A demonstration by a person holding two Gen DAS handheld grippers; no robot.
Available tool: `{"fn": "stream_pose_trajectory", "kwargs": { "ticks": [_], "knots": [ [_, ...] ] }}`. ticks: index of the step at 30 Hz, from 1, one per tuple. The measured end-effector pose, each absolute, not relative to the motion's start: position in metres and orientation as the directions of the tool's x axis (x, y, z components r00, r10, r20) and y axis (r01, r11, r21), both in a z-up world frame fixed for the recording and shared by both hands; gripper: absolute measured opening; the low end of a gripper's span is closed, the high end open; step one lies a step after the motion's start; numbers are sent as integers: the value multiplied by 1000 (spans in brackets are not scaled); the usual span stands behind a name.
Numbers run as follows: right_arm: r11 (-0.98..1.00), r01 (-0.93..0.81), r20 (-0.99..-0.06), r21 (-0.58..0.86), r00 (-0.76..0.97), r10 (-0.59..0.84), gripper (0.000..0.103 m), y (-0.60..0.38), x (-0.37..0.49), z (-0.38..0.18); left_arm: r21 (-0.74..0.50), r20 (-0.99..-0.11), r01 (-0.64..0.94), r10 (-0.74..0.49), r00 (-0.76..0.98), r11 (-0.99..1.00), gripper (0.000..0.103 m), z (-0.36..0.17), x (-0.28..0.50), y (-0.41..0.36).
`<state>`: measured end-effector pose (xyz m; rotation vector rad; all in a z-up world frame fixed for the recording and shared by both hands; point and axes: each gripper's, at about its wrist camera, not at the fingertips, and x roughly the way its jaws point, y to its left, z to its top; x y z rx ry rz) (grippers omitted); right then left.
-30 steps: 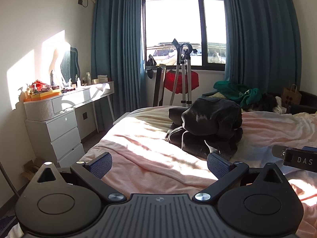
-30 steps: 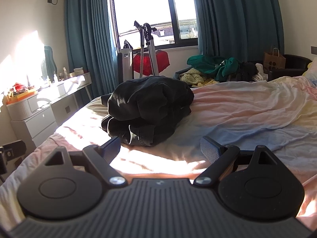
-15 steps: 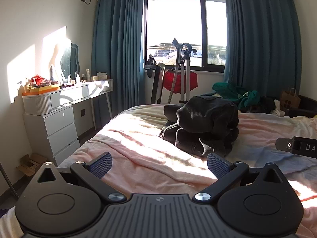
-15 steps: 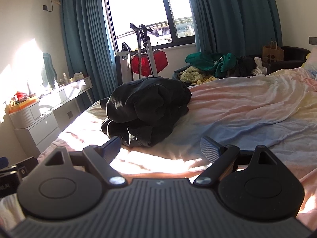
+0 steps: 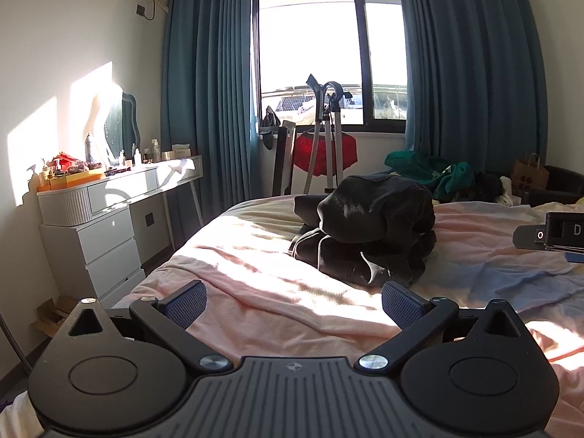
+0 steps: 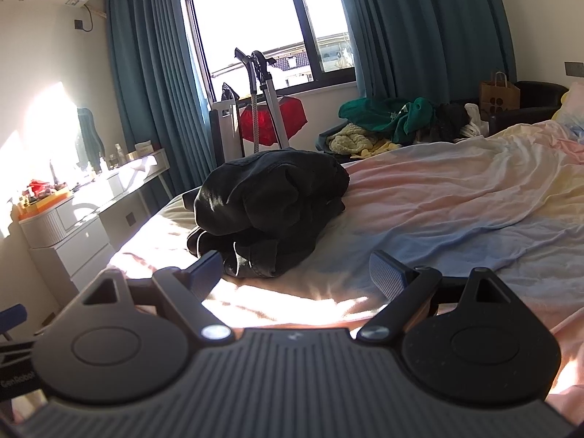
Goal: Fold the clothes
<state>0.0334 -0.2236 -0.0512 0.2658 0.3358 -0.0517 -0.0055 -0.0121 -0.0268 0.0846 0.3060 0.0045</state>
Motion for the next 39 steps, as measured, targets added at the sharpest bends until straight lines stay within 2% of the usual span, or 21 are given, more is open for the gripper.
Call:
{"fn": "stream_pose_trajectory", "kwargs": {
  "ticks": [3, 7, 11, 14, 16, 20, 23, 25, 28, 30, 34, 39],
  "knots": [
    [963, 110, -329, 248, 944, -23, 89, -227, 32, -50, 119, -286, 35, 1, 958, 992, 103, -30, -6, -17],
    [941, 125, -331, 316, 944, -14, 89, -240, 29, -52, 129, -312, 113, -68, 948, 985, 103, -33, 1, -27],
    [930, 154, -336, 334, 941, -36, 89, -251, 28, -54, 159, -346, 110, -49, 937, 981, 103, -40, 17, -37],
    [911, 178, -344, 373, 938, -42, 89, -259, 27, -57, 178, -398, 160, -78, 914, 971, 103, -48, 44, -43],
    [897, 201, -354, 393, 933, -54, 89, -264, 27, -61, 214, -462, 192, -74, 884, 958, 101, -59, 75, -49],
    [885, 224, -387, 407, 920, -55, 89, -268, 33, -71, 278, -529, 233, -54, 847, 932, 94, -74, 133, -62],
    [875, 226, -397, 427, 917, -43, 89, -271, 37, -77, 373, -504, 245, -26, 863, 895, 94, -73, 175, -85],
    [867, 235, -400, 439, 915, -45, 89, -273, 39, -80, 512, -458, 267, -4, 889, 816, 94, -72, 202, -111],
    [878, 328, -419, 348, 892, -167, 89, -271, 38, -85, 722, -345, 256, 13, 939, 643, 94, -73, 240, -154],
    [880, 368, -421, 300, 879, -225, 89, -271, 42, -89, 738, -329, 270, -20, 944, 619, 95, -67, 263, -176],
    [844, 417, -461, 338, 855, -238, 89, -285, 57, -104, 690, -391, 359, -93, 916, 629, 98, -62, 303, -219],
    [752, 510, -537, 419, 806, -248, 89, -304, 71, -131, 731, -452, 359, 18, 892, 580, 100, -90, 366, -281]
  ]
}}
